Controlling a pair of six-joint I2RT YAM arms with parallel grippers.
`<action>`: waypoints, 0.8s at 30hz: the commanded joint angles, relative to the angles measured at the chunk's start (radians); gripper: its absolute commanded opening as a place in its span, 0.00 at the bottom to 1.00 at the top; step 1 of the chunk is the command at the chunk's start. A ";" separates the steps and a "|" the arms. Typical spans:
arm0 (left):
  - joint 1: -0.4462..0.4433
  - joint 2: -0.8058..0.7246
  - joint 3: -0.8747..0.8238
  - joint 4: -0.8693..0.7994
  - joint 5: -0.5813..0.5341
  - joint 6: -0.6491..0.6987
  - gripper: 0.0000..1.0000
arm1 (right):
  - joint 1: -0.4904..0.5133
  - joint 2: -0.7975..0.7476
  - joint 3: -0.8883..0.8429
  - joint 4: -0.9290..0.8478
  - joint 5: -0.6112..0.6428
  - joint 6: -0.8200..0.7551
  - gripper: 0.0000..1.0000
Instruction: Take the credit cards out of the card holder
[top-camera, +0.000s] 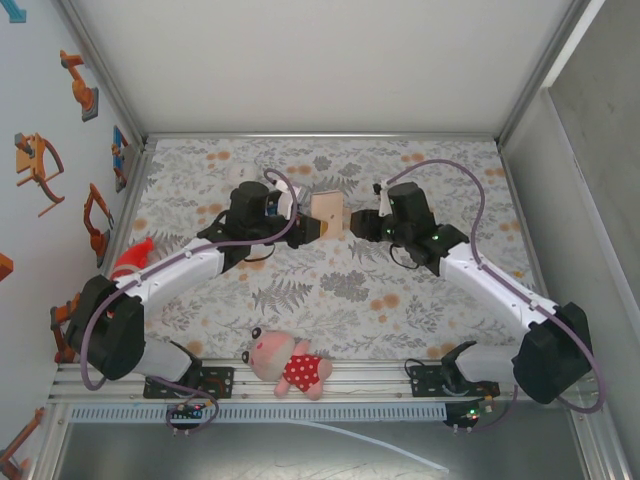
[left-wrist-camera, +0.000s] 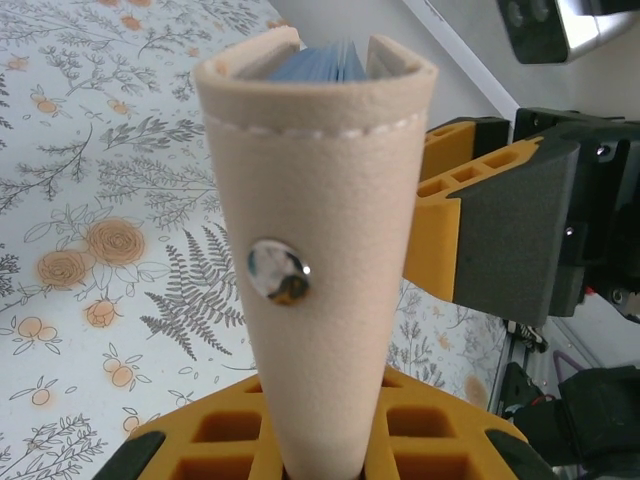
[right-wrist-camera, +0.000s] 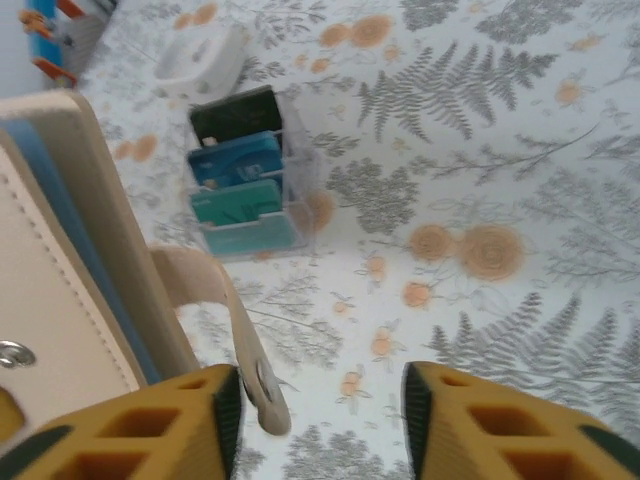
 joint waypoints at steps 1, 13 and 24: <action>0.004 -0.047 0.006 -0.025 0.050 0.053 0.00 | -0.024 -0.050 -0.059 0.144 -0.189 -0.035 0.57; 0.013 -0.120 -0.025 -0.036 0.148 0.089 0.00 | -0.075 -0.156 -0.175 0.341 -0.445 -0.099 0.77; 0.021 -0.209 -0.075 -0.013 0.262 0.151 0.00 | -0.112 -0.160 -0.221 0.477 -0.571 -0.042 0.75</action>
